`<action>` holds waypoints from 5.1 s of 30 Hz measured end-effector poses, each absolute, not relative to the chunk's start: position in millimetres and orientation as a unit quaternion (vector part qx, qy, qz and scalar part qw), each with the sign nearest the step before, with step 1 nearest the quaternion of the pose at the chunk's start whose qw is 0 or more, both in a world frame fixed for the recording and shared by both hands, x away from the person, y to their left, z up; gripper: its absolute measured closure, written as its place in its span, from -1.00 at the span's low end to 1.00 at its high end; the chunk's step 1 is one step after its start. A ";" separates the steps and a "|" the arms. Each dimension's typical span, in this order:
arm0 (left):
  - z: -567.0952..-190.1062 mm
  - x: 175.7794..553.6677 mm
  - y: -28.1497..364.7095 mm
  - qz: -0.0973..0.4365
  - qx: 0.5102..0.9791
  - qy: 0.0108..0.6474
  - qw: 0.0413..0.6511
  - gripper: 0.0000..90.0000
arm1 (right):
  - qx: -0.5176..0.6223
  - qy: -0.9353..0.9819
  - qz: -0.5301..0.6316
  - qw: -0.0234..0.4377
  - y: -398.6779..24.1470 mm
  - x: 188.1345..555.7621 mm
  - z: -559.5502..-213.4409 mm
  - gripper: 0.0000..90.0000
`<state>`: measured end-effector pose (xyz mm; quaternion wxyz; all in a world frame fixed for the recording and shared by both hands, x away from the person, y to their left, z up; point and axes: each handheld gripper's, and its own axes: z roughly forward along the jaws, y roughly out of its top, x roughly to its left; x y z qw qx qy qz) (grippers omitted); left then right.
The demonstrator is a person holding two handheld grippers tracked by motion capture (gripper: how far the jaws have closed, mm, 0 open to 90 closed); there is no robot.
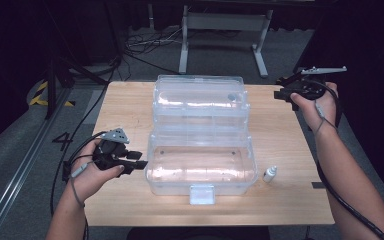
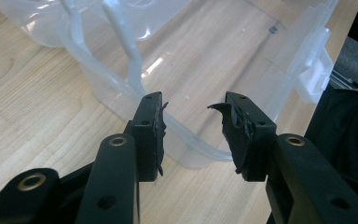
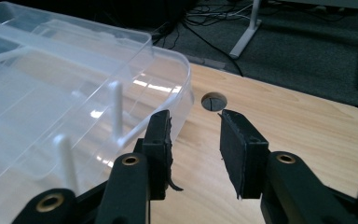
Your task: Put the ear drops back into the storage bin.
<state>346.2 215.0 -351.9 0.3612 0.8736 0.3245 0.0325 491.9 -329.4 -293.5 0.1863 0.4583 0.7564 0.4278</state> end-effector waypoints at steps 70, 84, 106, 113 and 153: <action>-359.7 347.7 233.5 0.023 0.860 0.366 0.355 0.27 | 0.363 0.919 0.152 0.036 -295.8 390.1 -389.9 0.28; -360.2 347.8 232.7 0.020 0.859 0.367 0.356 0.28 | 0.333 0.938 0.093 0.037 -282.5 393.3 -398.9 0.58; -360.1 347.7 233.0 0.019 0.859 0.368 0.357 0.29 | 0.304 0.946 0.102 0.047 -282.4 394.3 -365.0 0.59; -359.7 347.5 234.0 0.020 0.858 0.369 0.356 0.29 | 0.302 0.947 0.100 0.050 -281.3 393.8 -354.0 0.59; -360.5 348.2 234.2 0.016 0.858 0.371 0.354 0.30 | 0.220 0.964 0.131 0.072 -236.1 379.7 -265.4 0.59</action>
